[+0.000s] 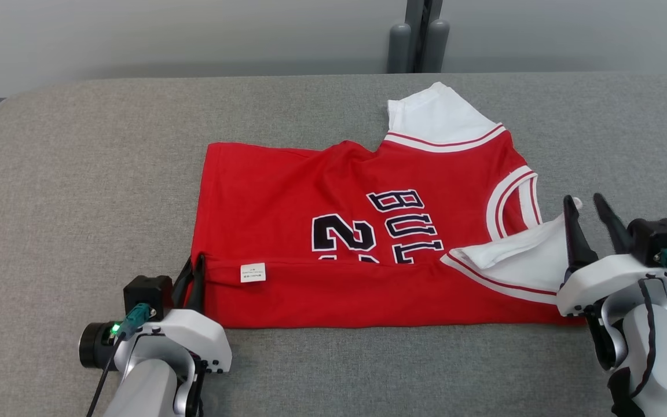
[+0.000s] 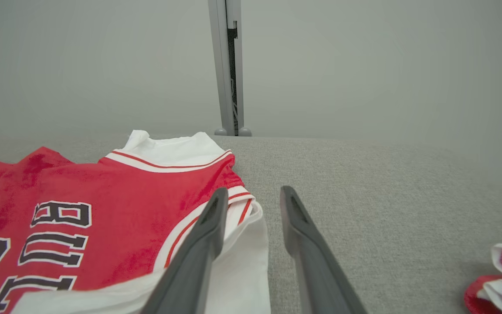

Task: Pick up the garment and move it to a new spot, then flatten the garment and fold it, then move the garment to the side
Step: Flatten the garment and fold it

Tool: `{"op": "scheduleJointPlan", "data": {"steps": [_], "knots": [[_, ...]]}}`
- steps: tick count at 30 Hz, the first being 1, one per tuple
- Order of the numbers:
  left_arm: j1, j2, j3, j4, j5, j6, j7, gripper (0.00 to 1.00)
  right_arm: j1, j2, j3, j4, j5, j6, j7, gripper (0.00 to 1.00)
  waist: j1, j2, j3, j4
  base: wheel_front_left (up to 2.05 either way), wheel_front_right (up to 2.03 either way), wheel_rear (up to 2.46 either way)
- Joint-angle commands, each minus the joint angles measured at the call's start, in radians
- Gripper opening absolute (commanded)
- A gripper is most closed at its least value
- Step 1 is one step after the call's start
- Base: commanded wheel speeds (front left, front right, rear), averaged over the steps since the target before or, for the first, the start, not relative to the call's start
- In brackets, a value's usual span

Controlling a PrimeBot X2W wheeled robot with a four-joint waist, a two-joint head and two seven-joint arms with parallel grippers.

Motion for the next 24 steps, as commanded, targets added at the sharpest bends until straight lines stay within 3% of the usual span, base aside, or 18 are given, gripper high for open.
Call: {"op": "scheduleJointPlan", "data": {"steps": [1,2,3,4,16,24], "knots": [[-0.012,0.004,0.002,-0.013,0.002,0.007,-0.002,0.07,-0.001,-0.004,-0.005,-0.004,-0.008,0.000,0.000,1.00,0.0000,0.0000,0.002,-0.001,0.00,0.00,0.00],[-0.008,0.004,0.004,-0.031,0.014,0.014,-0.002,0.27,0.001,-0.002,-0.017,-0.016,-0.004,0.000,0.000,1.00,0.0000,0.0000,0.003,-0.001,0.00,0.00,0.00],[0.000,0.004,0.005,-0.039,0.017,0.018,-0.002,0.88,0.005,0.000,-0.022,-0.023,-0.007,0.000,0.000,1.00,0.0000,0.0000,0.003,-0.002,0.00,0.00,0.00],[0.008,0.004,0.009,-0.056,0.023,0.020,-0.002,1.00,0.011,0.002,-0.025,-0.028,-0.011,0.000,0.000,1.00,0.0000,0.0000,0.001,-0.002,0.00,0.00,0.00],[0.185,0.004,0.008,-0.138,-0.041,0.045,-0.002,1.00,0.212,0.020,-0.019,-0.048,0.035,0.000,0.000,1.00,0.0000,0.0000,-0.023,-0.018,0.00,0.00,0.00],[0.164,0.004,-0.034,-0.114,-0.071,0.055,-0.002,1.00,0.200,0.022,0.011,0.033,0.053,0.000,0.000,1.00,0.0000,0.0000,0.006,-0.013,0.00,0.00,0.00]]}}
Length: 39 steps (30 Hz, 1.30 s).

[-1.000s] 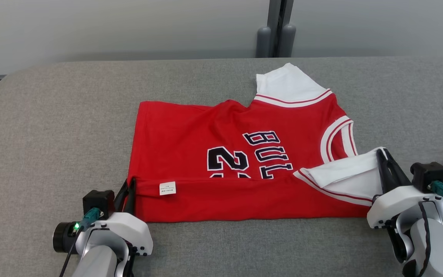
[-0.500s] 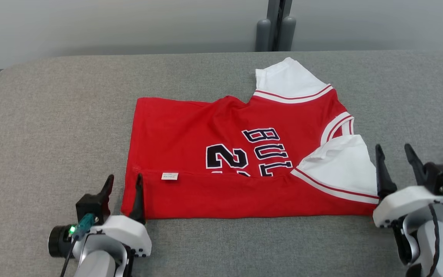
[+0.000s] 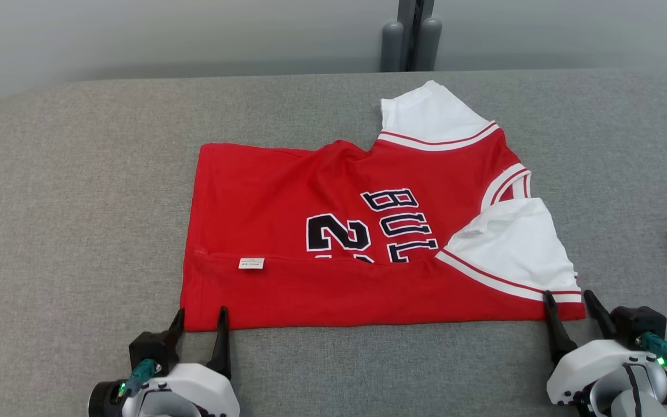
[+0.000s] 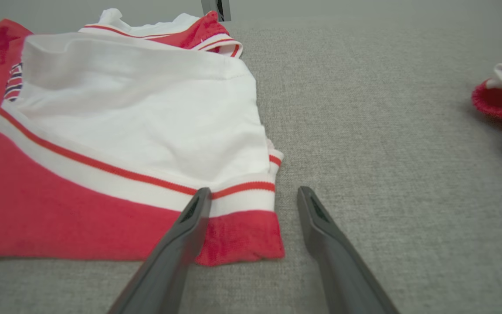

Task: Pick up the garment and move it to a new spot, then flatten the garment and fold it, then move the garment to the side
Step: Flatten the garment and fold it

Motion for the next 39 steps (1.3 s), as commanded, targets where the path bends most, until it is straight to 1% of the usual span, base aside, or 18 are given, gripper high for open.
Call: {"op": "scheduleJointPlan", "data": {"steps": [1,2,3,4,5,6,7,11,12,13,14,15,25,34,35,36,37,39], "knots": [[-0.030,0.005,0.002,0.012,-0.004,0.007,-0.001,1.00,-0.021,-0.003,0.011,0.033,0.007,0.000,0.001,1.00,0.0000,0.0000,0.009,0.003,0.00,0.00,0.00],[-0.033,0.005,0.005,0.027,-0.010,0.010,-0.001,1.00,-0.028,-0.002,0.016,0.048,0.007,0.000,0.001,0.98,0.0000,0.0000,0.012,0.003,0.00,0.00,0.00],[-0.038,0.005,0.005,0.041,-0.010,0.012,-0.001,1.00,-0.034,0.000,0.021,0.068,0.008,0.000,0.002,0.93,0.0000,0.0000,0.013,0.003,0.00,0.00,0.00],[-0.043,0.005,0.005,0.057,-0.015,0.012,-0.001,1.00,-0.041,0.001,0.023,0.086,0.012,0.000,0.002,0.67,0.0000,0.0000,0.014,0.002,0.00,0.00,0.00],[-0.047,0.005,0.001,0.076,-0.021,0.014,0.000,1.00,-0.048,0.001,0.025,0.095,0.014,0.000,0.003,0.40,0.0000,0.0000,0.014,0.002,0.00,0.00,0.00],[-0.052,0.005,-0.003,0.092,-0.026,0.014,0.001,1.00,-0.053,0.001,0.031,0.106,0.017,0.000,0.003,0.34,0.0000,0.0000,0.015,0.002,0.00,0.00,0.00],[-0.053,0.005,-0.004,0.109,-0.035,0.013,0.002,1.00,-0.055,-0.001,0.035,0.117,0.022,-0.001,0.003,0.00,0.0000,0.0000,0.014,0.001,0.00,0.00,0.00],[-0.064,0.004,-0.026,0.179,-0.068,-0.008,0.006,1.00,-0.063,-0.009,0.038,0.127,0.037,-0.003,0.004,0.00,0.0000,0.0000,0.006,-0.005,0.00,0.00,0.00],[-0.066,0.003,-0.031,0.189,-0.075,-0.013,0.007,0.56,-0.061,-0.011,0.037,0.119,0.039,-0.003,0.004,0.00,0.0000,0.0000,0.000,-0.007,0.00,0.00,0.00],[-0.066,0.003,-0.031,0.189,-0.075,-0.013,0.007,0.56,-0.061,-0.011,0.037,0.119,0.039,-0.003,0.004,0.00,0.0000,0.0000,0.000,-0.007,0.00,0.00,0.00],[-0.068,0.003,-0.037,0.191,-0.074,-0.015,0.007,0.03,-0.056,-0.013,0.036,0.111,0.043,-0.003,0.003,0.00,0.0000,0.0000,-0.008,-0.008,0.00,0.00,0.00],[-0.067,0.003,-0.043,0.191,-0.070,-0.020,0.006,0.00,-0.049,-0.012,0.035,0.103,0.047,-0.003,0.002,0.00,0.0000,0.0000,-0.018,-0.009,0.00,0.00,0.00],[0.068,0.007,-0.024,0.177,-0.020,-0.038,0.000,0.00,0.078,-0.007,0.025,0.075,0.078,-0.003,0.001,0.00,0.0000,0.0000,-0.178,-0.012,0.00,0.00,0.00],[0.178,0.009,0.019,0.195,-0.002,-0.041,0.001,0.00,0.191,-0.003,0.055,0.061,0.123,-0.003,0.000,0.00,0.0000,0.0000,-0.213,-0.005,0.00,0.00,0.00],[0.178,0.009,0.023,0.189,0.000,-0.038,0.001,0.22,0.194,-0.006,0.050,0.058,0.126,-0.003,0.000,0.26,0.0000,0.0000,-0.209,-0.005,0.00,0.00,0.00],[0.175,0.010,0.029,0.176,0.000,-0.037,0.001,0.93,0.191,-0.010,0.042,0.049,0.125,-0.003,0.000,0.78,0.0000,0.0000,-0.204,-0.004,0.00,0.00,0.00],[0.163,0.010,0.036,0.146,-0.002,-0.037,0.000,1.00,0.185,-0.011,0.038,0.044,0.122,-0.003,0.000,1.00,0.0000,0.0000,-0.198,-0.003,0.00,0.00,0.00],[0.137,0.005,0.038,0.085,0.011,-0.035,-0.001,1.00,0.160,-0.012,0.028,0.016,0.113,0.000,0.000,1.00,0.0000,0.0000,-0.182,0.000,0.00,0.00,0.00]]}}
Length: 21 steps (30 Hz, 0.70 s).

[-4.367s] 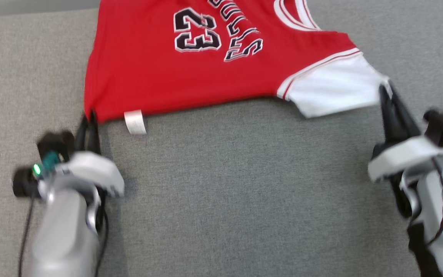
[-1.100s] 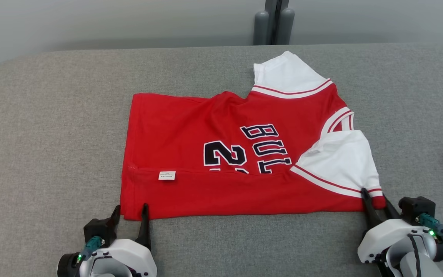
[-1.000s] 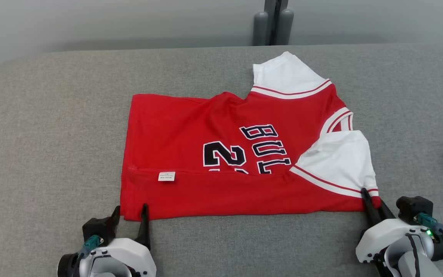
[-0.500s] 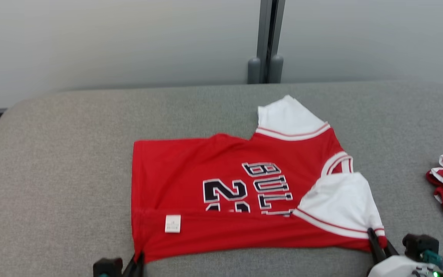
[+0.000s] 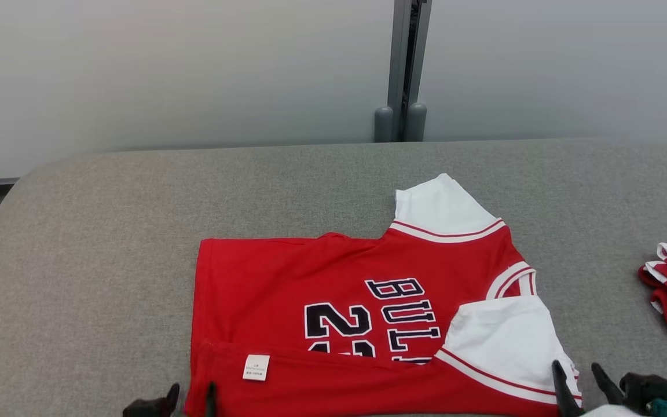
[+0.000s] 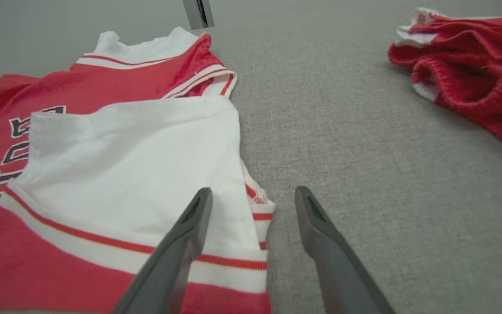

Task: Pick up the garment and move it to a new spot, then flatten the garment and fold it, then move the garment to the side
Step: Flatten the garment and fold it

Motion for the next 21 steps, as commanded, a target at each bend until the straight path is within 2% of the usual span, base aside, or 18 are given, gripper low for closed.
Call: {"op": "scheduleJointPlan", "data": {"steps": [1,6,13,21], "knots": [[-0.025,0.003,0.007,-0.031,0.001,0.007,0.000,1.00,-0.031,-0.012,-0.002,-0.019,-0.010,0.000,0.000,1.00,0.0000,-0.0001,0.018,0.003,0.00,0.00,0.00],[-0.146,0.004,-0.004,-0.070,0.019,0.016,0.000,1.00,-0.150,-0.030,0.008,-0.042,-0.038,0.000,0.000,1.00,0.0000,-0.0001,0.088,0.003,0.00,0.00,0.00],[-0.433,0.014,0.010,0.127,0.009,0.004,0.050,1.00,-0.387,-0.043,0.056,0.043,-0.029,0.000,0.028,1.00,0.0000,-0.0001,0.167,-0.012,0.00,0.00,0.00],[-0.659,0.028,0.001,0.303,0.003,-0.016,0.124,1.00,-0.580,-0.059,0.152,0.126,-0.019,0.000,0.038,1.00,0.0000,-0.0001,0.243,-0.025,0.00,0.00,0.00]]}}
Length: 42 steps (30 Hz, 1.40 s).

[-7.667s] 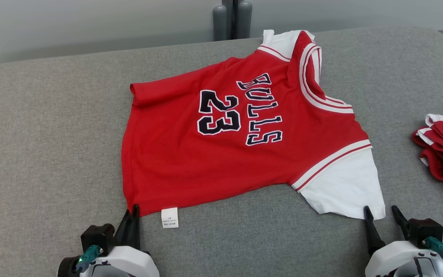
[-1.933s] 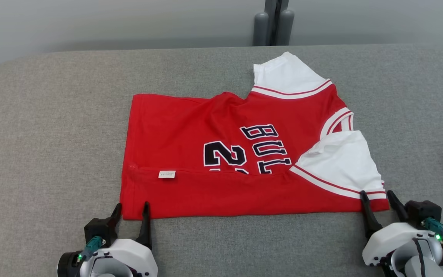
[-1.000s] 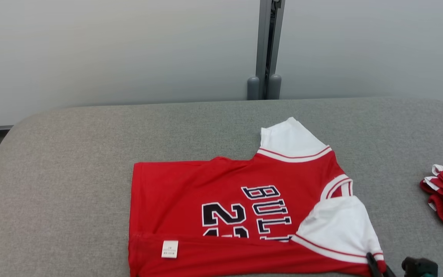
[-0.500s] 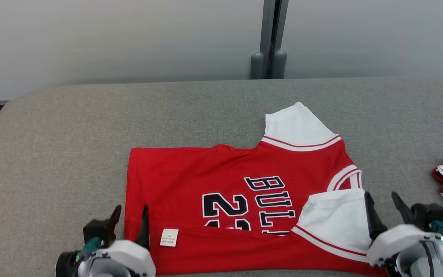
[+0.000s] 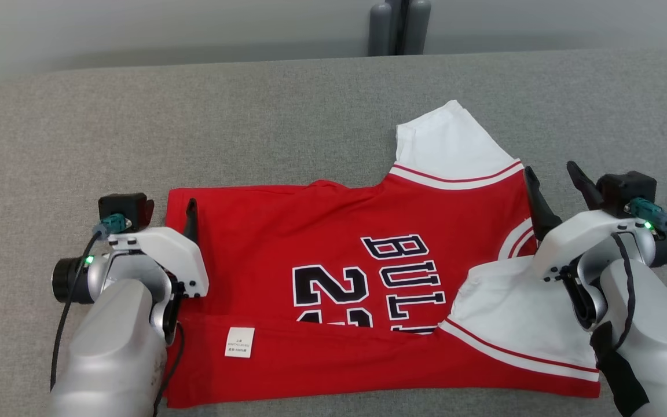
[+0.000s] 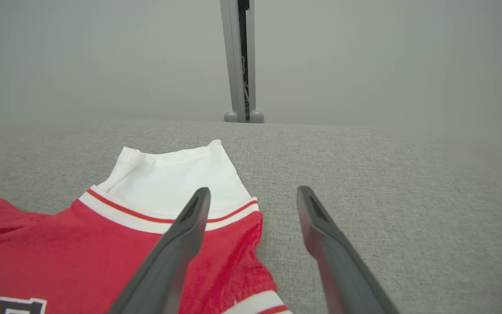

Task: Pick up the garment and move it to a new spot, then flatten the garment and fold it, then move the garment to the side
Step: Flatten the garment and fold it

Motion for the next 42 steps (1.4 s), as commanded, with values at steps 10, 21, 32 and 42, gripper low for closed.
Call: {"op": "scheduleJointPlan", "data": {"steps": [10,21,32,42], "knots": [[-0.157,0.006,0.001,0.134,-0.020,-0.002,0.034,1.00,-0.170,-0.008,0.118,0.074,0.026,0.000,0.016,1.00,0.0000,0.0000,0.096,-0.007,0.00,0.00,0.00],[-0.205,-0.014,-0.061,0.170,-0.011,-0.045,-0.059,0.00,-0.346,-0.041,0.159,0.208,0.045,0.000,0.117,1.00,0.0000,0.0000,0.148,0.072,0.00,0.00,0.00],[-0.195,-0.020,-0.272,0.011,-0.167,-0.056,-0.101,0.00,-0.513,-0.098,0.150,0.367,-0.004,0.000,0.228,1.00,0.0000,0.0000,0.232,0.194,0.00,0.00,0.00],[-0.203,-0.019,-0.435,-0.066,-0.323,0.028,-0.116,0.00,-0.543,-0.133,0.119,0.412,-0.054,-0.001,0.252,0.00,0.0000,0.0000,0.257,0.230,0.00,0.00,0.00]]}}
